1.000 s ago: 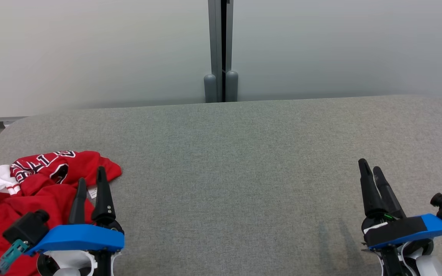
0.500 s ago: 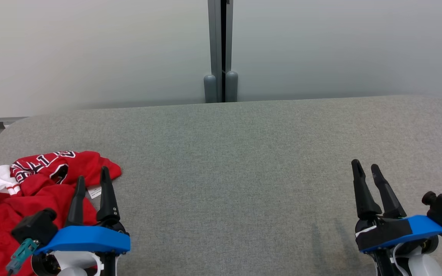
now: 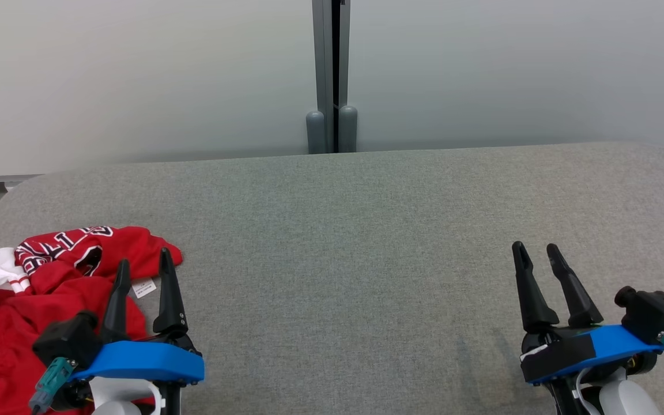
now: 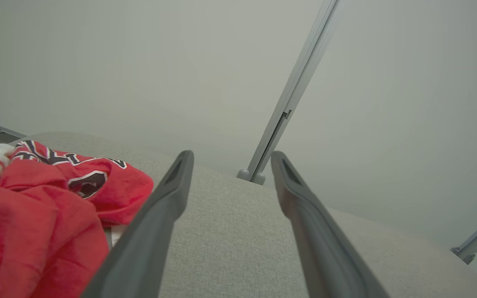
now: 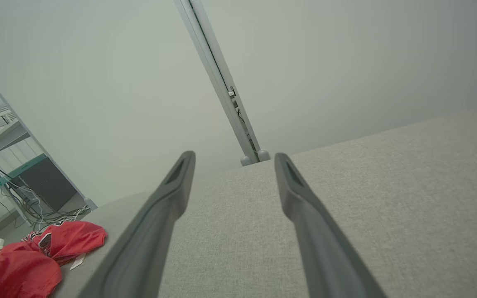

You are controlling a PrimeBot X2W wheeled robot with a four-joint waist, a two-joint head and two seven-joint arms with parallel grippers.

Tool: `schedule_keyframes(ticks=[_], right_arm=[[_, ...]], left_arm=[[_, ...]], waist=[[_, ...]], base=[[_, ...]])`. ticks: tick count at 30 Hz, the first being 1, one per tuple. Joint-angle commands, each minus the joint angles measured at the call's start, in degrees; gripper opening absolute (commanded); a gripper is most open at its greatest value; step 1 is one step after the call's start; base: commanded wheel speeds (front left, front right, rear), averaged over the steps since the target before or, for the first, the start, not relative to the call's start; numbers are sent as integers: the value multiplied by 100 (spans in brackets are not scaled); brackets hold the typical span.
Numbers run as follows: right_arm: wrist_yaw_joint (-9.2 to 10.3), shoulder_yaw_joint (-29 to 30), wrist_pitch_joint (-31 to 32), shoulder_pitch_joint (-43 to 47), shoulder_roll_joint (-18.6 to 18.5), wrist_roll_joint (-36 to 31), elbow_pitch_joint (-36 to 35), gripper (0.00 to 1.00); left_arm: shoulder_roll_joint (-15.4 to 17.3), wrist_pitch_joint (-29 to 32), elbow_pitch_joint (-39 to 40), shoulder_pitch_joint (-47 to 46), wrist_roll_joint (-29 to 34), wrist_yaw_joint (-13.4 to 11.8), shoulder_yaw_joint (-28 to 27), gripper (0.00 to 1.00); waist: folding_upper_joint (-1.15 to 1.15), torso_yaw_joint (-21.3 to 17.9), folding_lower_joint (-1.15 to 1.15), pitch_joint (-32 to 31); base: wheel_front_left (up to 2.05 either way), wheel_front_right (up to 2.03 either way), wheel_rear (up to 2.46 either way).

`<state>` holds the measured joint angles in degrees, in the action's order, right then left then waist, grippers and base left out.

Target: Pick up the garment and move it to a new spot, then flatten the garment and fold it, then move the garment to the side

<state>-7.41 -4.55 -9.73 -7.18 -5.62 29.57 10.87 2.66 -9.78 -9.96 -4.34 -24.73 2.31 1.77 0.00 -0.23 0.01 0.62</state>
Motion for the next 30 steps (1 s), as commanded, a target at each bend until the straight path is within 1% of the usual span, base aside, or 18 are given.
schedule_keyframes(ticks=[1, 22, 30], right_arm=[[-11, -17, -68, -141, -51, -151, -20, 100], [-12, -55, -316, -160, -79, -1026, 54, 100], [-12, -82, -406, -172, -91, -1342, 79, 100]], left_arm=[[30, -60, 58, -107, 149, -22, 13, 100], [31, -305, 3, -99, 1188, 23, 82, 100], [31, -399, -19, -106, 1548, -9, 125, 100]], waist=[[0, 4, -1, -2], [0, -16, -1, -12], [0, -19, -1, -25]], base=[[0, 0, 0], [0, 0, 0], [0, 0, 0]])
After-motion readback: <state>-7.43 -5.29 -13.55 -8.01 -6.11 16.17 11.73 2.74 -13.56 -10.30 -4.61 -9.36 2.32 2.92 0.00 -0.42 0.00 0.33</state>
